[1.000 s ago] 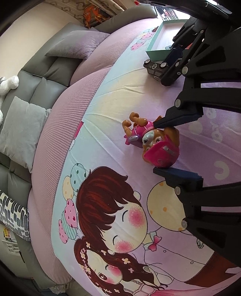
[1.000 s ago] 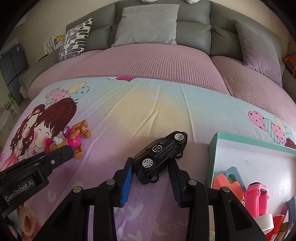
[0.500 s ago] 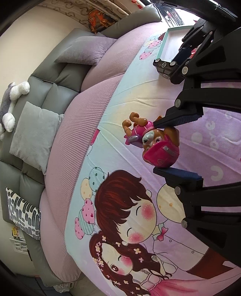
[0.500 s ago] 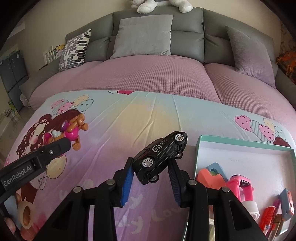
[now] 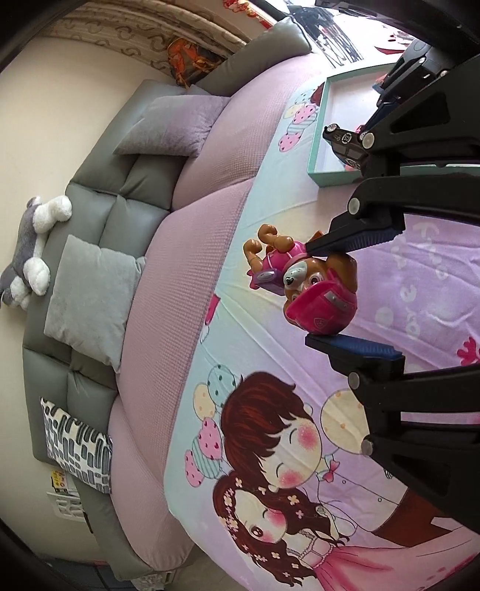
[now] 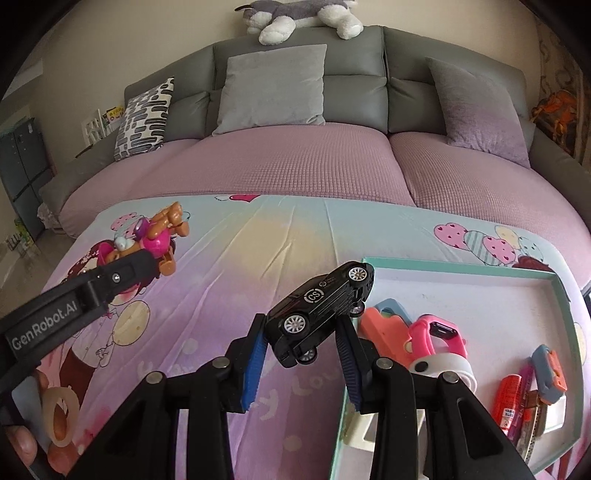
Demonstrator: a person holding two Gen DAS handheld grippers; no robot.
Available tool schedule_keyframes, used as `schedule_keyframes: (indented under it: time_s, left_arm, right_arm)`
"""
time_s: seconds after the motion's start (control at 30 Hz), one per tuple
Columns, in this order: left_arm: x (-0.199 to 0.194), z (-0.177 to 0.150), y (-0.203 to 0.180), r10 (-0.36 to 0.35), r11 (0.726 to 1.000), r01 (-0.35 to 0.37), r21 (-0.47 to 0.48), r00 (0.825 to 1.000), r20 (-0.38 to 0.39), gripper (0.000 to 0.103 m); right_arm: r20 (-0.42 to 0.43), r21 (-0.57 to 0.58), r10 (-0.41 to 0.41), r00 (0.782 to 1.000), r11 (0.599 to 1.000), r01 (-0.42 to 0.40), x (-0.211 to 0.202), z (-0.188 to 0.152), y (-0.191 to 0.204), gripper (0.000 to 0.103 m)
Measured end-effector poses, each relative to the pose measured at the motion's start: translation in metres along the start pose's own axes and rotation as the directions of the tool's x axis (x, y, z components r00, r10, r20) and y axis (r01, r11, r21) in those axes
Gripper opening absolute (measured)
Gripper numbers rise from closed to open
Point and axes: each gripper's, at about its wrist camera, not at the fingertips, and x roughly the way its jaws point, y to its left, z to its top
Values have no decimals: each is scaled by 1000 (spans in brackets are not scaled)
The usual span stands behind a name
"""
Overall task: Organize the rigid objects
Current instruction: 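Carry the black car over the tray while the left tool carries the pink dog figure there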
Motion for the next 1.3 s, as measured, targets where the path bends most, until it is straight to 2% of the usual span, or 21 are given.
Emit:
schedule_keyframes:
  time_s: [0.37, 0.67, 1.1, 1.3]
  left_arm:
    - [-2, -3, -50, -53, 993, 53, 101, 999, -8, 44]
    - [1, -8, -87, -83, 983, 86, 165, 996, -24, 44]
    - [12, -32, -159, -142, 932, 164, 323, 986, -90, 44]
    - [15, -43, -182, -162, 910, 194, 366, 980, -116, 44]
  right_arm:
    - [16, 85, -155, 988, 985, 153, -31, -13, -54, 40]
    - [-5, 177, -231, 973, 957, 228, -37, -19, -106, 40]
    - [-43, 275, -290, 956, 916, 291, -47, -31, -160, 40]
    - [-56, 289, -320, 946, 902, 322, -51, -35, -175, 40]
